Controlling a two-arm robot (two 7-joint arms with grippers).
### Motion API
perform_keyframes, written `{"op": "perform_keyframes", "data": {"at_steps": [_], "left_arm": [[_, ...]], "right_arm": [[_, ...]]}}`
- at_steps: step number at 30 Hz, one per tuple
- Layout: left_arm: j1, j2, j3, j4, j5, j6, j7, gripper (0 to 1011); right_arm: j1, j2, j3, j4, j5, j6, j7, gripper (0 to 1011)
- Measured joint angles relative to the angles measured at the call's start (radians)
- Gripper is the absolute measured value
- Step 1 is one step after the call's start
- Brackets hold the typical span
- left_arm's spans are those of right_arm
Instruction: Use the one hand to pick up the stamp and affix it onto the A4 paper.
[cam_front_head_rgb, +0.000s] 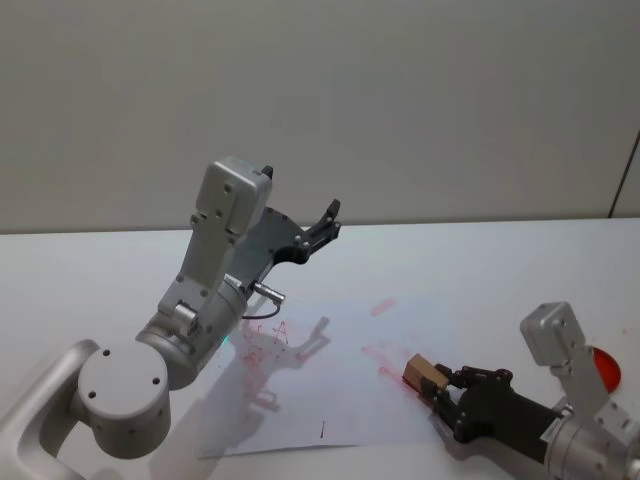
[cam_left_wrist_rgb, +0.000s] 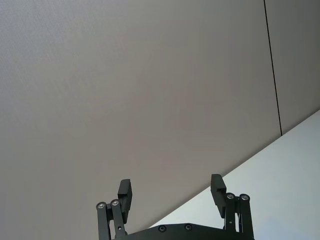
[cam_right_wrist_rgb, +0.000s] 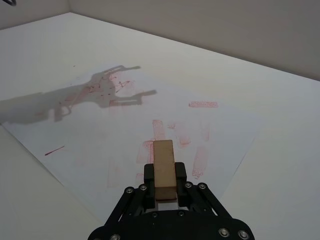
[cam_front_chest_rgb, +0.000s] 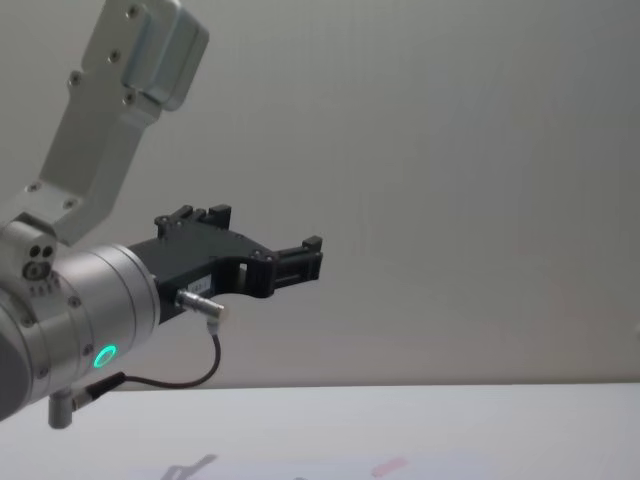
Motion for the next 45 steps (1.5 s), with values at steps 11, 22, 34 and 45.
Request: {"op": "perform_keyframes", "data": {"at_steps": [11, 22, 34, 45], "left_arm": [[0.0, 0.0, 0.0, 0.0, 0.0, 0.0, 0.0, 1001], [0.0, 0.0, 0.0, 0.0, 0.0, 0.0, 0.0, 1001], [0.0, 0.0, 0.0, 0.0, 0.0, 0.0, 0.0, 1001], [0.0, 0.0, 0.0, 0.0, 0.0, 0.0, 0.0, 1001]], "right_arm": [[-0.006, 0.002, -0.001, -0.01, 0.036, -0.004, -0.022, 217], [-0.013, 0.023, 0.04, -0.116, 0.165, -0.033, -0.087, 217], [-0.055, 0.084, 0.111, -0.223, 0.287, -0.067, -0.196, 217], [-0.141, 0.179, 0.197, -0.28, 0.357, -0.082, -0.317, 217]]}}
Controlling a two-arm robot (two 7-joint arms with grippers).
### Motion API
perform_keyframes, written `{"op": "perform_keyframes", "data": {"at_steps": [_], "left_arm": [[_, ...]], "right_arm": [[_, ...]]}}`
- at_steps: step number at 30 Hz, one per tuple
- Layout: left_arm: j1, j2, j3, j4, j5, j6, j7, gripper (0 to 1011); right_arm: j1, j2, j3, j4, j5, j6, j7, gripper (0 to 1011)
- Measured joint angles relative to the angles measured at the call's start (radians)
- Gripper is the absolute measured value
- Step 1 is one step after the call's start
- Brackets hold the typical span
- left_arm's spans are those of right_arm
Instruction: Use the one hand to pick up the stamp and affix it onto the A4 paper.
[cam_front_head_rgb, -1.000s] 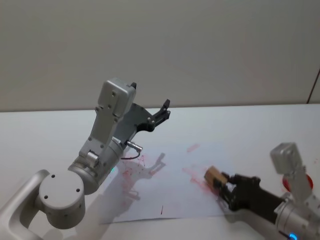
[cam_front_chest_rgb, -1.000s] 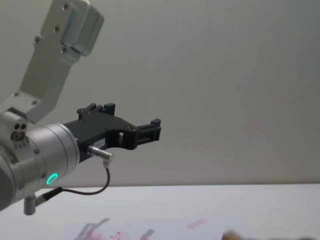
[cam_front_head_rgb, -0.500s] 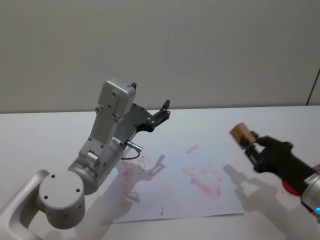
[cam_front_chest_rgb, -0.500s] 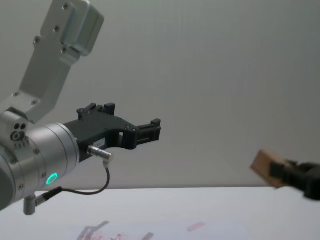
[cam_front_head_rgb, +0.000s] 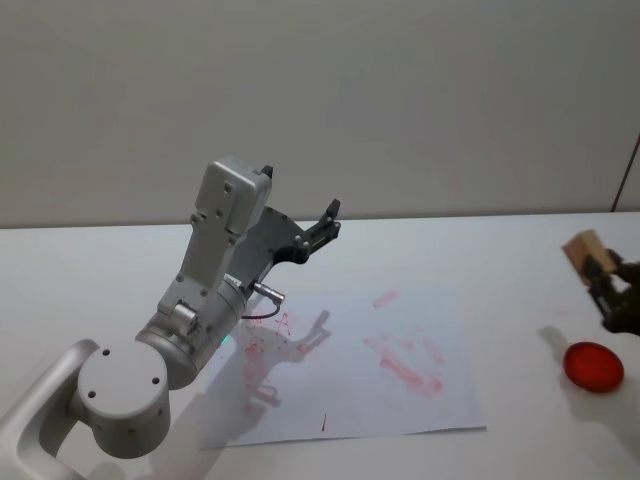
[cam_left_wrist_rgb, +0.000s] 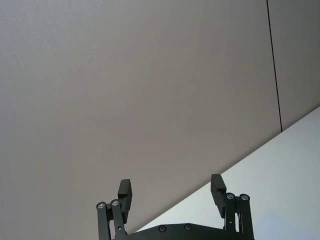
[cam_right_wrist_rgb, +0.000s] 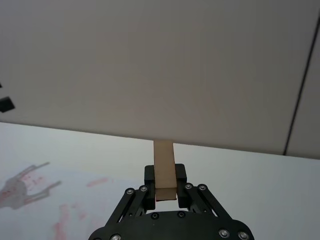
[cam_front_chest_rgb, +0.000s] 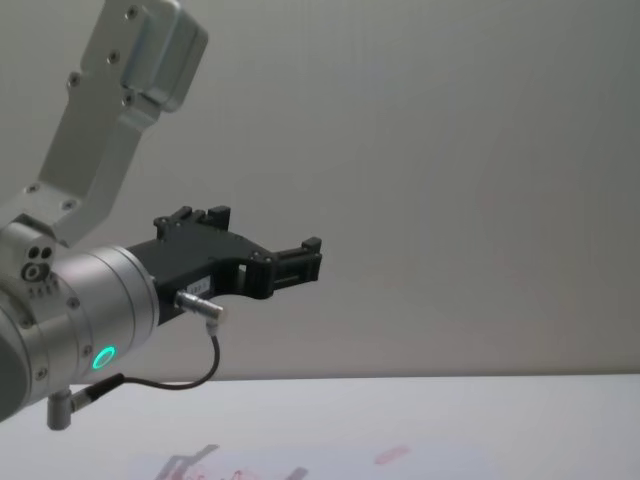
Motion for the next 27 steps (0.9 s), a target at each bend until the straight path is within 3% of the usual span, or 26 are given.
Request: {"op": "perform_keyframes", "data": {"at_steps": [11, 27], "left_arm": [[0.0, 0.0, 0.0, 0.0, 0.0, 0.0, 0.0, 1001], [0.0, 0.0, 0.0, 0.0, 0.0, 0.0, 0.0, 1001]], "right_arm": [[-0.06, 0.069, 0.052, 0.006, -0.008, 0.049, -0.072, 217], [-0.062, 0.075, 0.036, 0.057, -0.072, 0.114, -0.034, 217]]}}
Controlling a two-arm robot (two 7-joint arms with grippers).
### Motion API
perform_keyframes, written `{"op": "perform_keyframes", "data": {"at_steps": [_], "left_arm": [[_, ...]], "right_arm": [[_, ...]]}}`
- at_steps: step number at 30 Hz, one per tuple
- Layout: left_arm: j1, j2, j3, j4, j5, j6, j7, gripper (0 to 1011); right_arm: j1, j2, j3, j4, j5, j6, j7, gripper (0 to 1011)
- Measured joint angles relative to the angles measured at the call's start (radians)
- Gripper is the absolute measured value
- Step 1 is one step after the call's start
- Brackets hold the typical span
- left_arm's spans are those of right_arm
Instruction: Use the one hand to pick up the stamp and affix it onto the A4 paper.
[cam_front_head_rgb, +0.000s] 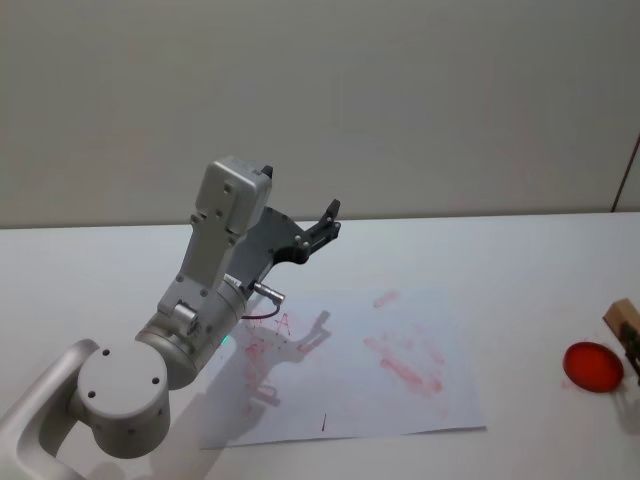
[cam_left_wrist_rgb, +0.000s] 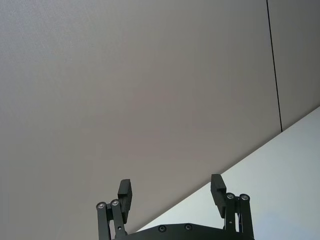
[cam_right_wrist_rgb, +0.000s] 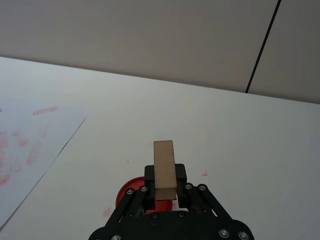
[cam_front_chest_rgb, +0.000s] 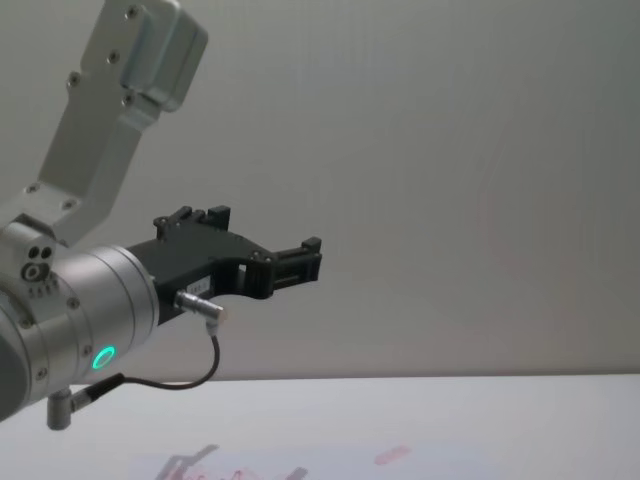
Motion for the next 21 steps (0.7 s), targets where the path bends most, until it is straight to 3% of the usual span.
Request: {"op": "perform_keyframes", "data": {"at_steps": [21], "left_arm": [[0.0, 0.0, 0.0, 0.0, 0.0, 0.0, 0.0, 1001]], "right_arm": [[0.002, -0.012, -0.016, 0.032, -0.039, 0.038, 0.016, 217]]}}
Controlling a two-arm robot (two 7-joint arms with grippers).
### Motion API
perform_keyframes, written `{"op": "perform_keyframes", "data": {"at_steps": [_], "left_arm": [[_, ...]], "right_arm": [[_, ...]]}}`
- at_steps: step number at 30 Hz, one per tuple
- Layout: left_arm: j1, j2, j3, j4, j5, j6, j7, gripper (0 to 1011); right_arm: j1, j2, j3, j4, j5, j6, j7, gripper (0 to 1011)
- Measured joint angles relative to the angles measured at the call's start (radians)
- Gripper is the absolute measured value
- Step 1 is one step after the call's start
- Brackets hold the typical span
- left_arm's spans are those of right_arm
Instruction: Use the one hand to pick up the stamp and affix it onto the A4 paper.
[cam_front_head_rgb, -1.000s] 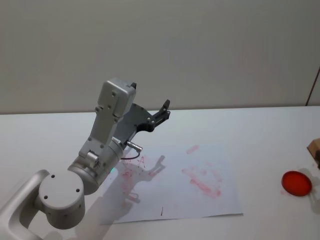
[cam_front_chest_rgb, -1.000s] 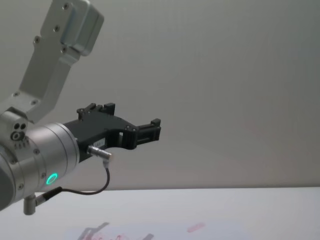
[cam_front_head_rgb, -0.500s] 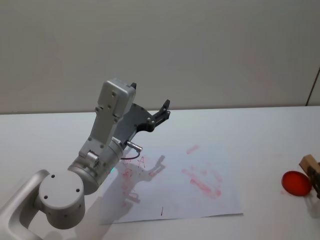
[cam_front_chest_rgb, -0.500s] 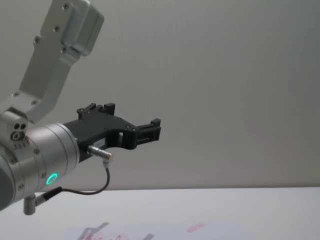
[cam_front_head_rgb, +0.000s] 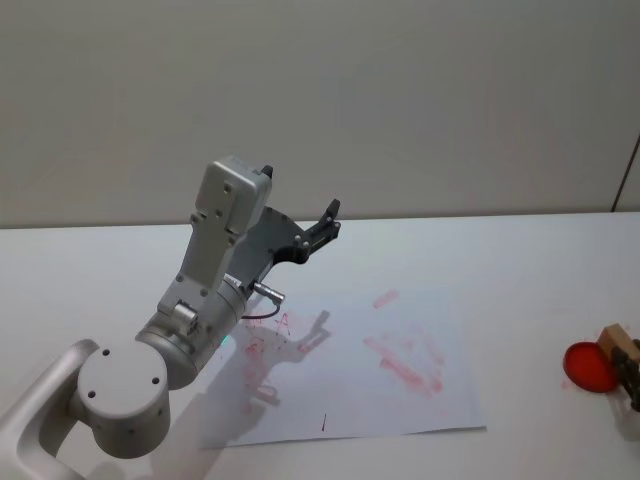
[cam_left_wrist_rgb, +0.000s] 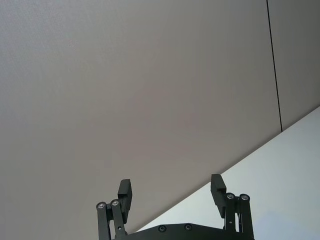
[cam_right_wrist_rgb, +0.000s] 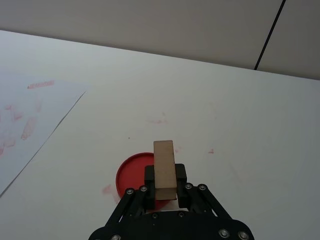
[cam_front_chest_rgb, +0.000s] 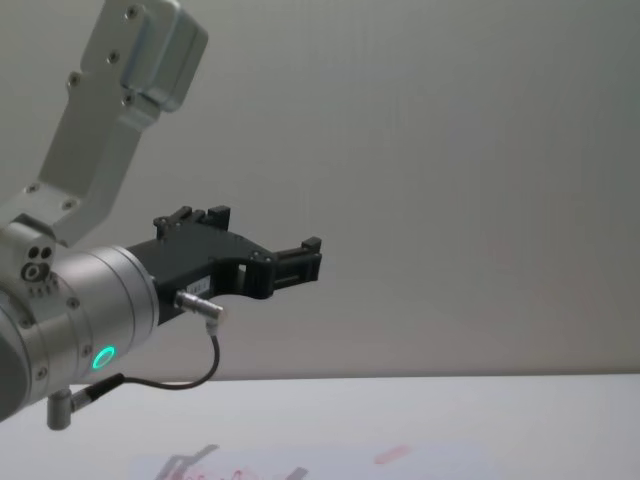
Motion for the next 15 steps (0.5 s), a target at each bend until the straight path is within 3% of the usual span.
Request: {"op": "perform_keyframes", "data": {"at_steps": [11, 15], "left_arm": [[0.0, 0.0, 0.0, 0.0, 0.0, 0.0, 0.0, 1001], [0.0, 0.0, 0.0, 0.0, 0.0, 0.0, 0.0, 1001]], "right_arm": [[-0.001, -0.003, -0.002, 0.005, -0.004, 0.007, 0.0, 220], [-0.002, -0.003, -0.003, 0.006, -0.005, 0.008, 0.0, 290]]}}
